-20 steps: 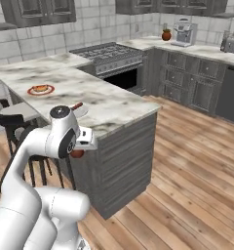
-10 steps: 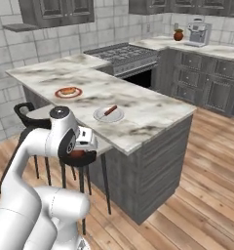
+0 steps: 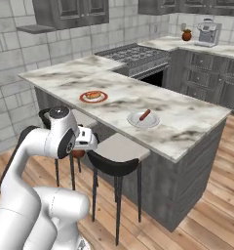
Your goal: Pick up the apple and banana from the fridge and place one fruit on each plate on the dining counter.
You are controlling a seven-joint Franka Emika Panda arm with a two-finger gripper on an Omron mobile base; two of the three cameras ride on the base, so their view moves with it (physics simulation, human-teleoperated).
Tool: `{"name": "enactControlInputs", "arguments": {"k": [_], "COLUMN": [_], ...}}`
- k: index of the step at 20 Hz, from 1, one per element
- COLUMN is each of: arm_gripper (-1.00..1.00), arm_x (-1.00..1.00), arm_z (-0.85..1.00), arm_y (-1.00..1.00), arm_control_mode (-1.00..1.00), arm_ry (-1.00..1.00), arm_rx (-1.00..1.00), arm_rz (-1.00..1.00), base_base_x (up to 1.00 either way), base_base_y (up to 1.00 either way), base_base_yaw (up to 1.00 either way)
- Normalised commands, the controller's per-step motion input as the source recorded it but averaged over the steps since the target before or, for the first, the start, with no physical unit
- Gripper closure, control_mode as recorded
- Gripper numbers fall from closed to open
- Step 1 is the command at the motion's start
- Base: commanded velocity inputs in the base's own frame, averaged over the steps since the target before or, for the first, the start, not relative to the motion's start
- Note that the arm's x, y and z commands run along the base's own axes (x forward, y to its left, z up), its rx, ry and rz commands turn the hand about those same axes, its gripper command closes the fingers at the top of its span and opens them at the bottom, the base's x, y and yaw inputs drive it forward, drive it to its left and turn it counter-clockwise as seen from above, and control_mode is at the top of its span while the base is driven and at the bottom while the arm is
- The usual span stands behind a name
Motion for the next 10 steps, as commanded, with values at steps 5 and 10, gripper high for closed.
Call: {"name": "enactControlInputs", "arguments": {"k": [5,10], "arm_gripper": [1.00,1.00], "arm_x": [0.00,0.00], "arm_z": [0.00,0.00], "arm_y": [0.00,0.00], "arm_control_mode": [1.00,1.00], "arm_ry": [0.00,0.00], "arm_rx": [0.00,0.00], "arm_rz": [0.00,0.00], "base_base_x": [0.08,0.25], "base_base_y": [0.91,0.69], "base_base_yaw": [-0.21,-0.23]}}
